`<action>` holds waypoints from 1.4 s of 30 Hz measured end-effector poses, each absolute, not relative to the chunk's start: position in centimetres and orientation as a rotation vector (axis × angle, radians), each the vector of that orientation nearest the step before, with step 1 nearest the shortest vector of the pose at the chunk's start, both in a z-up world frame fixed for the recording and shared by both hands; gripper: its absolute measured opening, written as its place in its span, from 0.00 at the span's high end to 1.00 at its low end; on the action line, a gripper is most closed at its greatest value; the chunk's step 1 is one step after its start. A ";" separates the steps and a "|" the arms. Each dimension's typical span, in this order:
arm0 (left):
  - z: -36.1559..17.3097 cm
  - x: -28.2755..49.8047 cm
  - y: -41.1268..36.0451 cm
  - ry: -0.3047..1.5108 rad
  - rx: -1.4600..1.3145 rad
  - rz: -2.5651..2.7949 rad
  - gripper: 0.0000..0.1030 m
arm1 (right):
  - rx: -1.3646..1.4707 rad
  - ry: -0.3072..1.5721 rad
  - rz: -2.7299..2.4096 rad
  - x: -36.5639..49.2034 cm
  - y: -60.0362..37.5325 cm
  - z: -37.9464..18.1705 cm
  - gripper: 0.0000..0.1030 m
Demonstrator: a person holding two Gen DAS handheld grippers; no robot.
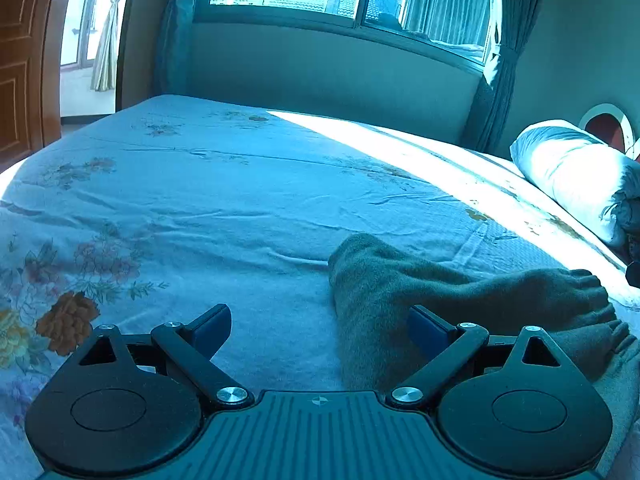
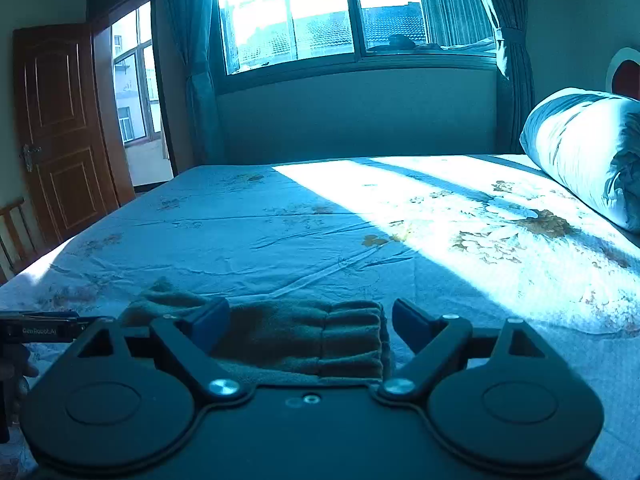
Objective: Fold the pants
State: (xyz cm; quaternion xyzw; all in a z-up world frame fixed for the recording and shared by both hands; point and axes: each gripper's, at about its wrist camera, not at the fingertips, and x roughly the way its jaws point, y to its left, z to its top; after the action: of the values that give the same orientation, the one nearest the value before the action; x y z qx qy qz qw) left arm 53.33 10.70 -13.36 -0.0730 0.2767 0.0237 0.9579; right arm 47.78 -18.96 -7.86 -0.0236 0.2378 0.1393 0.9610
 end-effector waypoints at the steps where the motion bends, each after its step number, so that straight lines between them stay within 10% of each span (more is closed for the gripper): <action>1: -13.2 54.2 10.4 0.557 -0.133 0.065 0.09 | -0.095 0.495 0.256 48.7 -18.0 -8.2 0.28; 8: -17.4 57.9 11.5 0.652 -0.279 0.084 0.05 | -0.235 0.721 0.200 53.9 -15.5 -12.9 0.37; 18: -12.9 49.0 9.9 0.493 -0.154 -0.012 0.00 | -0.144 0.496 0.279 44.9 -20.4 -9.3 0.30; 25: -16.7 46.3 9.9 0.677 -0.180 0.015 0.00 | -0.049 0.718 0.233 45.0 -22.8 -12.7 0.22; 31: -10.7 35.3 10.3 0.566 -0.102 0.042 0.00 | -0.007 0.540 0.267 33.6 -24.3 -6.0 0.05; 42: -5.8 13.3 6.3 0.494 -0.084 0.020 0.00 | 0.059 0.472 0.311 11.8 -26.0 -1.7 0.06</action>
State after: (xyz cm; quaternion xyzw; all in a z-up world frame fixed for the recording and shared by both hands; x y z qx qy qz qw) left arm 13.30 6.29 -5.78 -0.0416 0.2443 0.0100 0.9688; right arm 11.83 -25.97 -1.66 0.0292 0.2328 0.1536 0.9599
